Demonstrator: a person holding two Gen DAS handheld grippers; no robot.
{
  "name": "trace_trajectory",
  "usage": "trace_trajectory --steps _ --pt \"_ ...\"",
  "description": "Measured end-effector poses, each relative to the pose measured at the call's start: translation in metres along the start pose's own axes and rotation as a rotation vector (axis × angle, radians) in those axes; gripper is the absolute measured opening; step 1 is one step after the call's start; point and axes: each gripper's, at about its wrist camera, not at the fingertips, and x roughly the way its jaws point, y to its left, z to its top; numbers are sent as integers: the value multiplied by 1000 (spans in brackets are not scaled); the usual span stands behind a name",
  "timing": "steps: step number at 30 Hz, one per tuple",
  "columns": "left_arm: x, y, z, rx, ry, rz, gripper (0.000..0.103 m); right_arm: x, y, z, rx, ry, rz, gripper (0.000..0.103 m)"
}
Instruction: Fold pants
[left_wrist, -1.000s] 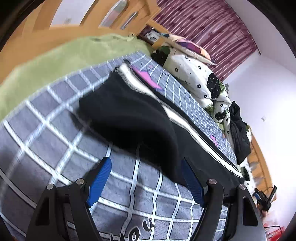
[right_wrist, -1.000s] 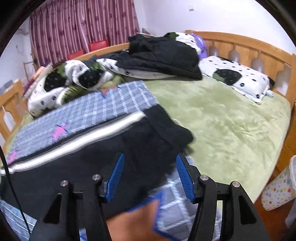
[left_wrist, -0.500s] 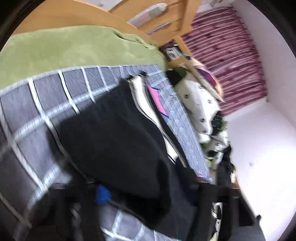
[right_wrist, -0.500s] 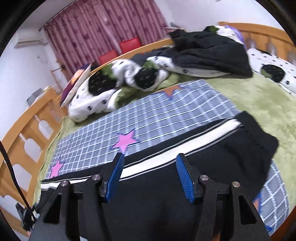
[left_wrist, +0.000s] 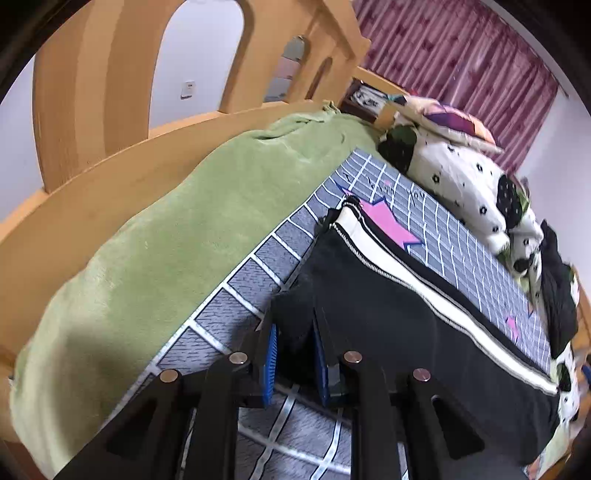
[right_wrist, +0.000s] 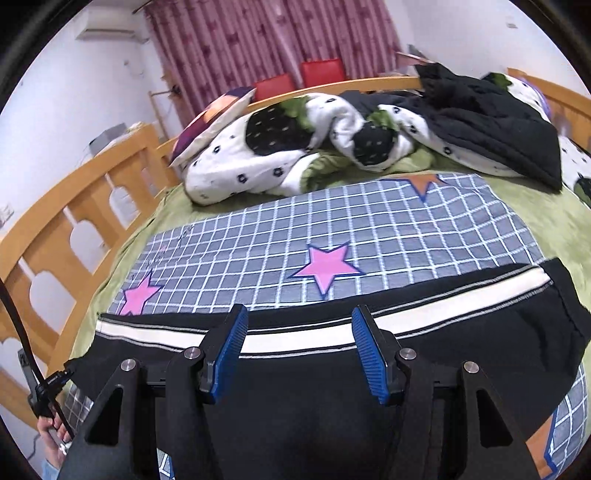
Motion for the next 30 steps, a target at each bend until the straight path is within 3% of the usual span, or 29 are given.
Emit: trace_trajectory --steps 3,5,7,13,17,20,22,23,24,27,30 --pt "-20 -2 9 24 -65 93 41 0 14 2 -44 9 -9 57" --pt "-30 4 12 48 -70 94 66 0 19 3 -56 12 -11 58" --pt "-29 9 12 42 -26 69 67 0 22 2 -52 17 0 58" --pt "-13 39 -25 -133 63 -272 67 12 18 -19 -61 70 -2 58" --pt "12 47 -35 -232 81 -287 66 20 7 -26 -46 106 -7 58" --pt "35 45 -31 -292 86 -268 60 21 -1 -29 -19 113 -3 58" --pt "42 39 -29 -287 81 -245 41 22 -3 -30 -11 116 0 58" --pt "45 37 -26 -277 79 -213 21 22 -4 -31 -11 118 0 58" --pt "42 37 -23 -264 62 -209 17 22 -4 -32 -12 119 0 58" --pt "21 42 -8 -262 -15 -307 17 25 -1 -35 -41 130 -16 58" --pt "15 33 -3 -173 -11 -252 20 27 4 -38 -75 134 -11 58"
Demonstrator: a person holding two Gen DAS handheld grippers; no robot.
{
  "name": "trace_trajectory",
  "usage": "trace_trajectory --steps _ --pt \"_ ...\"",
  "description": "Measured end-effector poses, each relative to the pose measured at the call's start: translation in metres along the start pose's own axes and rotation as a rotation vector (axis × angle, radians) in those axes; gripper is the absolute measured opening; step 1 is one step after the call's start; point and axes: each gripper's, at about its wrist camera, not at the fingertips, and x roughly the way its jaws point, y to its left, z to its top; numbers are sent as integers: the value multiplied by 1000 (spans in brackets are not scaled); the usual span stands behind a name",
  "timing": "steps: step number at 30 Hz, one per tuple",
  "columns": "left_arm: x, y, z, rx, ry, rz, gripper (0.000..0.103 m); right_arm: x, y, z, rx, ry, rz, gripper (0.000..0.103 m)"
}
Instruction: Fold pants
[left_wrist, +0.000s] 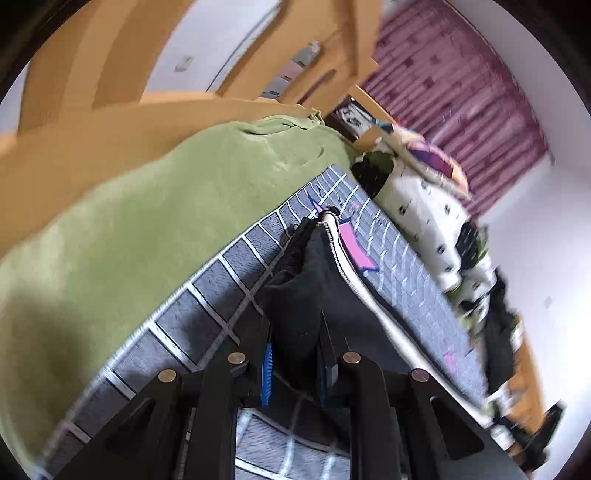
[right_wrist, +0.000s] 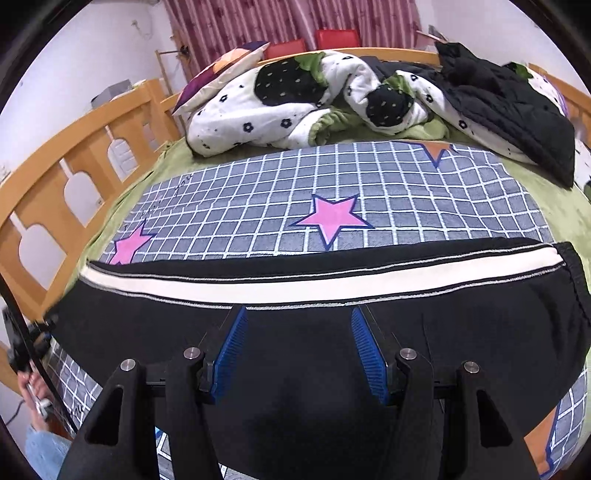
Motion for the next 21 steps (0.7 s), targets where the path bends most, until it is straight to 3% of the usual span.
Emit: trace_trajectory --steps 2,4,5,9,12,17,21 --pt "-6 -3 -1 68 -18 134 30 3 6 -1 -36 9 -7 58" --pt "-22 3 -1 73 -108 212 31 3 12 -3 -73 7 -17 58" --pt "-28 9 -1 48 -126 195 31 3 15 -4 -90 5 -16 58" --pt "-36 29 5 -38 -58 131 31 3 26 -8 -141 5 5 58" --pt "-36 29 -3 -11 -35 179 31 4 32 -10 -163 7 7 58" --pt "-23 31 -30 35 26 196 31 0 38 -12 -184 3 6 58" --pt "-15 16 -34 112 30 203 31 -1 38 -16 -206 -3 -2 58"
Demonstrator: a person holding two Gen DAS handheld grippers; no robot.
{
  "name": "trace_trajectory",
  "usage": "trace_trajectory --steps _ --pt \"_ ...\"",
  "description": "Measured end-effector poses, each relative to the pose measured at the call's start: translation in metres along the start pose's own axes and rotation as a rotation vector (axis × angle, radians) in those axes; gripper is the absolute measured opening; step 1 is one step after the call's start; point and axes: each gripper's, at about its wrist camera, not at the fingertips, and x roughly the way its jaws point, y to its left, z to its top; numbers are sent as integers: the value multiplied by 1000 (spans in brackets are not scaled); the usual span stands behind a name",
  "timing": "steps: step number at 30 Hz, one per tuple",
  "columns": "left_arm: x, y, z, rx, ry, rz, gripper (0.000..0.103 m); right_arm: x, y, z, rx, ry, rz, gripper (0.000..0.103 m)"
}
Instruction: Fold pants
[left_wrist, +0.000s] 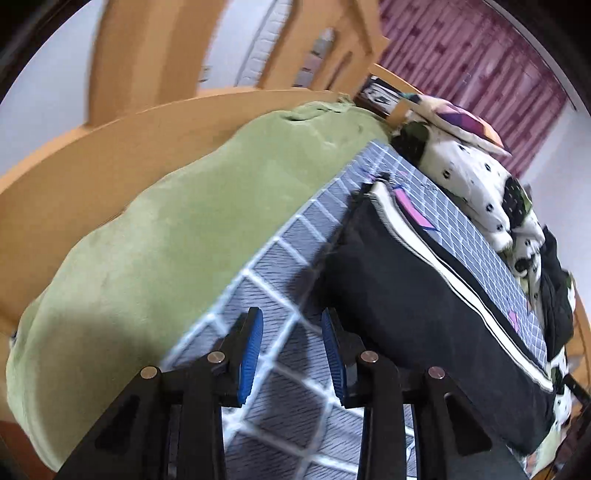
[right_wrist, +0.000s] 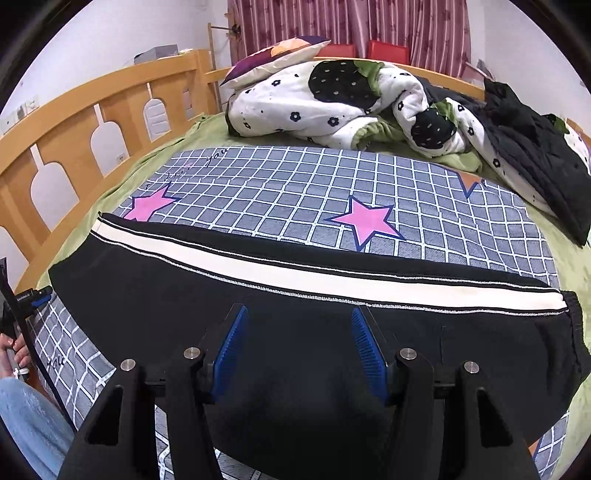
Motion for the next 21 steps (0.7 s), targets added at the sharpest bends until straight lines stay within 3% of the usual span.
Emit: trace_trajectory --steps 2,6,12,13,14,18,19,21 --pt "7 -8 7 -7 20 -33 31 2 -1 0 5 8 -2 58" --pt "33 -17 14 -16 81 6 32 3 -3 2 26 10 3 58" --pt "41 -26 17 -26 46 15 30 3 -4 1 20 11 -7 58" --pt "38 -27 16 -14 30 11 15 4 -4 0 18 14 -7 58" --pt "35 -28 17 4 19 12 14 6 -3 0 15 18 -9 58" --pt "3 -14 26 -16 -88 -46 13 10 -2 -1 14 36 -10 58" --pt "0 -7 30 -43 -83 -93 13 10 -1 -2 13 37 -8 58" --pt "3 2 33 -76 -63 -102 13 9 2 -3 -3 39 -11 58"
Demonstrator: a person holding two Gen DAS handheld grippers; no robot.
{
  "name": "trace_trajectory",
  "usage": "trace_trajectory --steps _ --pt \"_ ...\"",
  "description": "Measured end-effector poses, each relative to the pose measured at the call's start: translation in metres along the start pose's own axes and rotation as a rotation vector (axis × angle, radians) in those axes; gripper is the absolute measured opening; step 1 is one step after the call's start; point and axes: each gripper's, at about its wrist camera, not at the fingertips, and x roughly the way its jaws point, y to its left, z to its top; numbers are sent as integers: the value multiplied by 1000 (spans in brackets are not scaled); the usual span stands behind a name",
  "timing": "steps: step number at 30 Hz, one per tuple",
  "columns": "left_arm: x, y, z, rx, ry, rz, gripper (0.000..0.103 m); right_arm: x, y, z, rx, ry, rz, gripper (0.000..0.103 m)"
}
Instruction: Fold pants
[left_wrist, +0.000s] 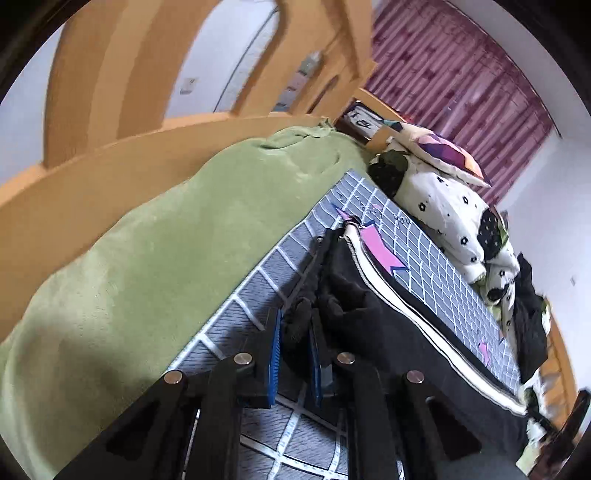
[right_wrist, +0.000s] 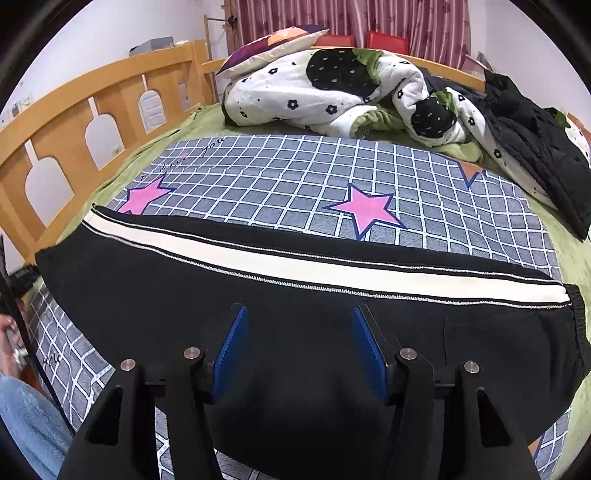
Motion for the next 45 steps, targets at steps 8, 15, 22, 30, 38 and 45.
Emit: trace_trajectory --steps 8,15,22,30,38,45 --pt "-7 18 -3 -48 36 132 32 0 8 -6 -58 7 -5 58" --pt "-19 -17 30 73 26 140 36 10 7 -5 -84 21 -1 58" --pt "50 -98 56 268 118 144 39 40 -11 27 -98 20 -29 58" --pt "126 -125 69 351 159 229 39 102 -11 58 -287 37 -23 58" --pt "149 -113 62 390 138 240 30 184 -10 60 -364 144 -27 53" --pt "123 -119 70 417 44 155 18 156 -1 59 -403 50 -20 3"
